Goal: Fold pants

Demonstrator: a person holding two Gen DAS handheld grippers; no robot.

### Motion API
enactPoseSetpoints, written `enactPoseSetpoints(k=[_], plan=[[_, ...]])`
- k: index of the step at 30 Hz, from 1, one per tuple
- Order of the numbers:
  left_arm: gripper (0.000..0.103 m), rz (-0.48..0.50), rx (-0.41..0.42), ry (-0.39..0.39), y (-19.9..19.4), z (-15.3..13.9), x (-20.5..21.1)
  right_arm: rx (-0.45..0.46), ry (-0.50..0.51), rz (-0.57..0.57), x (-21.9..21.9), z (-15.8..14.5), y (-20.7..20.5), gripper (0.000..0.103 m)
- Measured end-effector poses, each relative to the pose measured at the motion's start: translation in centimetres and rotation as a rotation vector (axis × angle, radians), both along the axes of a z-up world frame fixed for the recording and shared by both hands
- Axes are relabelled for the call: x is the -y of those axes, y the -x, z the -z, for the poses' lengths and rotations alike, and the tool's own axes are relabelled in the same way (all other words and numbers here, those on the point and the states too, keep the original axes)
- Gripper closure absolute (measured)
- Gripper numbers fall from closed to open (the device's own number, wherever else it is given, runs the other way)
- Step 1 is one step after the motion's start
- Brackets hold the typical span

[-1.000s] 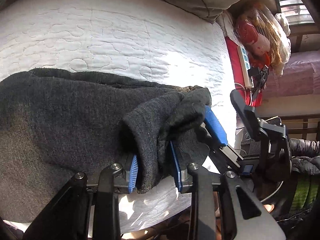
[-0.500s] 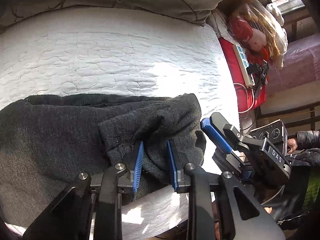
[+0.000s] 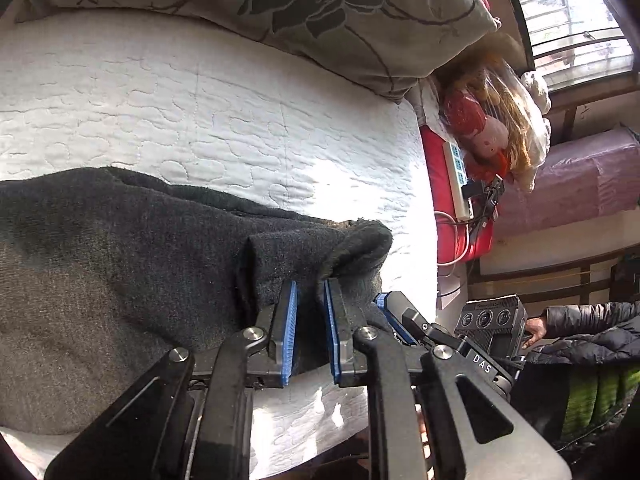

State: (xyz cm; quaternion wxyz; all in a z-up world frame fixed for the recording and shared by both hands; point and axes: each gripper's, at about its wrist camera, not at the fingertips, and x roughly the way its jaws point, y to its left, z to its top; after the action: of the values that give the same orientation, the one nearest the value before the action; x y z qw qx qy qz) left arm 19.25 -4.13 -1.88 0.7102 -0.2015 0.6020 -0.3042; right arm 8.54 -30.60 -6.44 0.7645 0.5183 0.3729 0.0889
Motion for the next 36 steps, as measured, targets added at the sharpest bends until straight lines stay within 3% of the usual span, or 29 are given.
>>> enactPoseSetpoints(k=[4, 7, 12, 14, 16, 19, 21, 27, 36], plan=[[0.090, -0.118, 0.066, 0.016, 0.2, -3.6, -7.8, -0.006, 0.046, -0.005, -0.6, -1.3, -0.3, 0.071], [0.090, -0.226, 0.076, -0.021, 0.2, -4.5, -14.9, -0.045, 0.087, -0.011, -1.3, -1.4, -0.8, 0.071], [0.090, -0.402, 0.047, -0.079, 0.4, -3.2, -24.4, -0.033, 0.175, -0.011, -2.1, -3.3, -0.9, 0.069], [0.090, -0.443, 0.014, -0.096, 0.6, -1.9, -26.5, -0.045, 0.188, 0.000, -2.0, -3.3, -0.9, 0.062], [0.090, -0.467, -0.019, -0.102, 0.9, -0.5, -27.6, -0.074, 0.201, -0.052, -2.7, -2.4, -1.6, 0.062], [0.090, -0.486, -0.049, -0.072, 1.8, 0.9, -28.1, -0.114, 0.385, -0.162, -5.3, -0.9, -3.4, 0.066], [0.090, -0.487, -0.039, -0.072, 2.0, 0.9, -28.3, -0.106, 0.473, -0.175, -6.3, -1.8, -3.7, 0.064], [0.090, -0.501, -0.054, -0.053, 2.1, 1.0, -29.2, -0.057, 0.395, -0.115, -4.6, -5.0, -2.2, 0.062], [0.090, -0.513, -0.071, -0.047, 2.4, 1.3, -29.7, -0.025, 0.348, -0.080, -3.2, -6.1, -0.9, 0.062]])
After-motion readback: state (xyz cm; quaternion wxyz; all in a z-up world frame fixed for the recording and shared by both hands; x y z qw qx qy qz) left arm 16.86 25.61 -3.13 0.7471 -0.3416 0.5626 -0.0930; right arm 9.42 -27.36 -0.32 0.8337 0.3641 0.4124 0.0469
